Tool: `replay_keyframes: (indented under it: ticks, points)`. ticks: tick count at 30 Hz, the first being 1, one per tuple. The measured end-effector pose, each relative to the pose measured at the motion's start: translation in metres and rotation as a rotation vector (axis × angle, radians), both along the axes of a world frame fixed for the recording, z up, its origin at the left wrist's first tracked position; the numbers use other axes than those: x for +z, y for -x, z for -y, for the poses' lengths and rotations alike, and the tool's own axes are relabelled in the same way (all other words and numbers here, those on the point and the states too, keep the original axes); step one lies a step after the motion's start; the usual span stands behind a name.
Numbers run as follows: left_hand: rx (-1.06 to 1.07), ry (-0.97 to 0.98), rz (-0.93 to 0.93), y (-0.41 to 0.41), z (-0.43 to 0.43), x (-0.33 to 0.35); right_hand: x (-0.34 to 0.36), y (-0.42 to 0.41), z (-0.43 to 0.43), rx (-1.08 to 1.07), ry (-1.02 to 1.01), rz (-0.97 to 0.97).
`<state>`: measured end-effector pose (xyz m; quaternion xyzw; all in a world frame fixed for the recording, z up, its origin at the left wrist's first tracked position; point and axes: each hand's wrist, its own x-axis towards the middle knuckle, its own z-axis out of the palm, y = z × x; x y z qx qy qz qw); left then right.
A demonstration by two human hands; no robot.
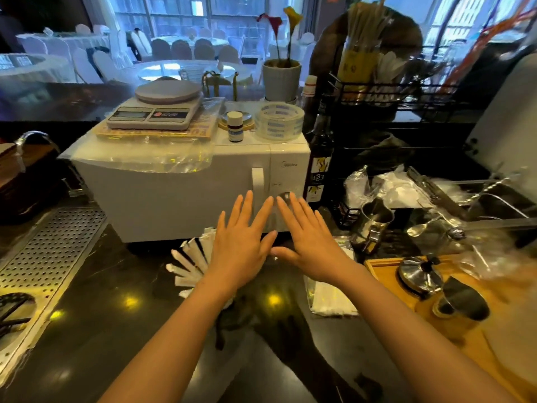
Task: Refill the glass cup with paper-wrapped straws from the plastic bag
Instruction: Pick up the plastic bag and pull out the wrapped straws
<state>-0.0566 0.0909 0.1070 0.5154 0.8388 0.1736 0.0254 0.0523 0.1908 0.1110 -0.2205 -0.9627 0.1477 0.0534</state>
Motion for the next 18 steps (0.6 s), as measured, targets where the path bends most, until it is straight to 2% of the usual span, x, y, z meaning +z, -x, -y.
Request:
replay_keyframes:
  ticks: [8, 14, 18]
  points:
    - [-0.144, -0.005, 0.125, -0.039, -0.052, -0.033, -0.029, -0.055, -0.035, -0.261, 0.204, -0.008]
    - [0.013, 0.167, 0.401, -0.056, -0.078, -0.077, -0.073, -0.075, -0.049, -0.46, 0.424, -0.002]
    - [0.086, 0.234, 0.534, -0.06, -0.085, -0.095, -0.108, -0.078, -0.058, -0.579, 0.484, -0.012]
